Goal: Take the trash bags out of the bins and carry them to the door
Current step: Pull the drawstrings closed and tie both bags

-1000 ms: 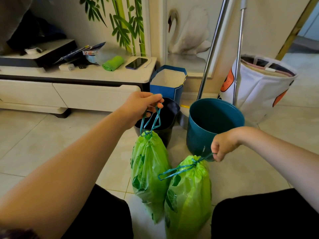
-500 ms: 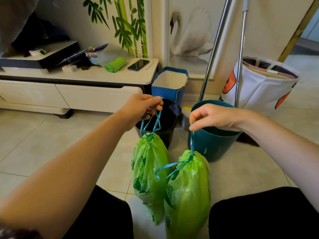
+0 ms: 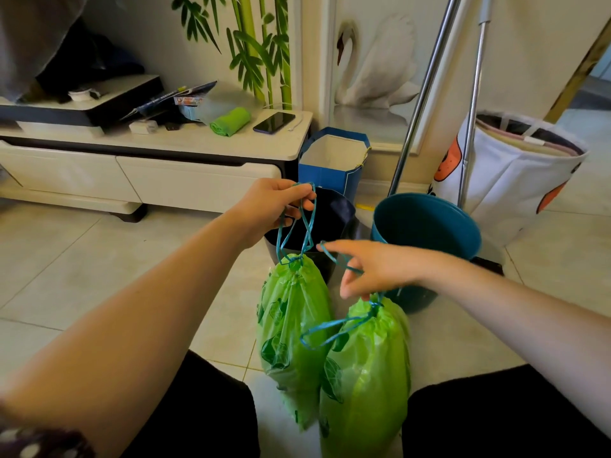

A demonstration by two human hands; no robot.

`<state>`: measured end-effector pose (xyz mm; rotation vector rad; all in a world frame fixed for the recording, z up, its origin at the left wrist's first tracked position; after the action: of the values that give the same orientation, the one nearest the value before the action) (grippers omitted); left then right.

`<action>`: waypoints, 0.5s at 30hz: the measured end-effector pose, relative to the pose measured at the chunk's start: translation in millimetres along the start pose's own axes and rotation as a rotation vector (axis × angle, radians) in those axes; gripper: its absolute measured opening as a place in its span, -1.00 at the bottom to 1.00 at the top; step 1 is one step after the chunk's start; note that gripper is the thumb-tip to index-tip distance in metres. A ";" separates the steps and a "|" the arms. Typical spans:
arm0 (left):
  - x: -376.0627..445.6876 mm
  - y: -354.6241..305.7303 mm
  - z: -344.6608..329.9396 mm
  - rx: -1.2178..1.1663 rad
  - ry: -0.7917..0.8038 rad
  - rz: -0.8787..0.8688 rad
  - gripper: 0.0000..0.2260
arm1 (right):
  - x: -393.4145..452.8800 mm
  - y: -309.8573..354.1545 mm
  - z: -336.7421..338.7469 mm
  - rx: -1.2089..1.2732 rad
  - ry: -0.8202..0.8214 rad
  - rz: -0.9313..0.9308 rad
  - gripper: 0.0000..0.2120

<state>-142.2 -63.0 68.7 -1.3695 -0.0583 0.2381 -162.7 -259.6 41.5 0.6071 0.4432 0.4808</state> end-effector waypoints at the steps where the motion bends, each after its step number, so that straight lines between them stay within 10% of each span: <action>1: -0.2 -0.1 0.1 0.003 0.002 0.000 -0.78 | 3.3 -0.6 -8.2 -0.096 -0.030 0.027 -0.24; 15: 3.6 4.3 8.6 0.008 -0.024 0.002 -0.83 | 17.0 -6.4 -61.0 -0.634 0.191 0.111 -0.38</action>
<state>-140.8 -53.3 65.9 -1.3588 -0.0764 0.2560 -179.2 -228.7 -11.7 -0.0279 0.4095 0.7485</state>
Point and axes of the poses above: each hand's wrist, its own x-axis towards the middle knuckle, its own z-axis out of the back of the hand, y = z × x, the point moved 1 cm from there along x, towards the middle knuckle, and after that the axes turned 14 degrees about -y, right-handed, at the moved point
